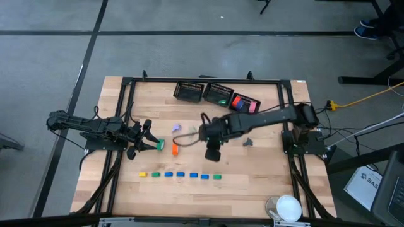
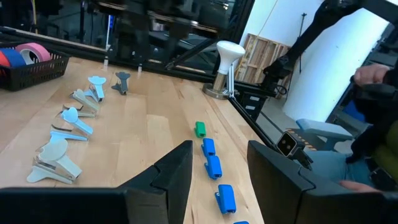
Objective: Pick and place Stapler, Stapler remover, tape
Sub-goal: Put the green stapler into the middle black bin
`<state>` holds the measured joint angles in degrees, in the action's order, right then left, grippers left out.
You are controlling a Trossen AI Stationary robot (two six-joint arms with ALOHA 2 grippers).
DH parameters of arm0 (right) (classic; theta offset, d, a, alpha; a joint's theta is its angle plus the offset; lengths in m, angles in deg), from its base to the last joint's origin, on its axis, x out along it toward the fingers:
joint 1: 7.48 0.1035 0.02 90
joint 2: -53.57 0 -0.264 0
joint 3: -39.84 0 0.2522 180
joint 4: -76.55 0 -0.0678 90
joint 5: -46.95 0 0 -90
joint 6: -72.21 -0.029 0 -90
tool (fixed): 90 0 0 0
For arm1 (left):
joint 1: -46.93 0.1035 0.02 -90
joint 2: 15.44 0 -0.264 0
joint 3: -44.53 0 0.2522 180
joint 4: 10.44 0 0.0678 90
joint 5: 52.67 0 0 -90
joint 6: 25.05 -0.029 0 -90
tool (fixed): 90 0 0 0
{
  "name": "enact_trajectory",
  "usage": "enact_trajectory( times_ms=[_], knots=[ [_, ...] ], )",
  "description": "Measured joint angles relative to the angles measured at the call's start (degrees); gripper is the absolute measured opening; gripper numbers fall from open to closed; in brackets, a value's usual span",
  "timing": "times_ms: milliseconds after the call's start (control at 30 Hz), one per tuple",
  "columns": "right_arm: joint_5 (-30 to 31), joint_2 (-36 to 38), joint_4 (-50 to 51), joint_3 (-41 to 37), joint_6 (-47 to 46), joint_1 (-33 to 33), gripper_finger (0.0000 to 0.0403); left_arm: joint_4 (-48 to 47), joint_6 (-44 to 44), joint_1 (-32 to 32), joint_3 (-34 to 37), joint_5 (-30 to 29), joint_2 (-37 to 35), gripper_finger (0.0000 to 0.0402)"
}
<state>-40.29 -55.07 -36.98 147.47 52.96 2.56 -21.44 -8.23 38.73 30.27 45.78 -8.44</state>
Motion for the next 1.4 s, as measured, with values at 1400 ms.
enact_trajectory(
  times_ms=[1400],
  knots=[
    [0.0, 0.0, -0.8, 0.0, 7.7, 6.2, 0.0111, 0.0, 0.0, 0.0, 0.0, 0.0, 0.0, 0.0150]
  ],
)
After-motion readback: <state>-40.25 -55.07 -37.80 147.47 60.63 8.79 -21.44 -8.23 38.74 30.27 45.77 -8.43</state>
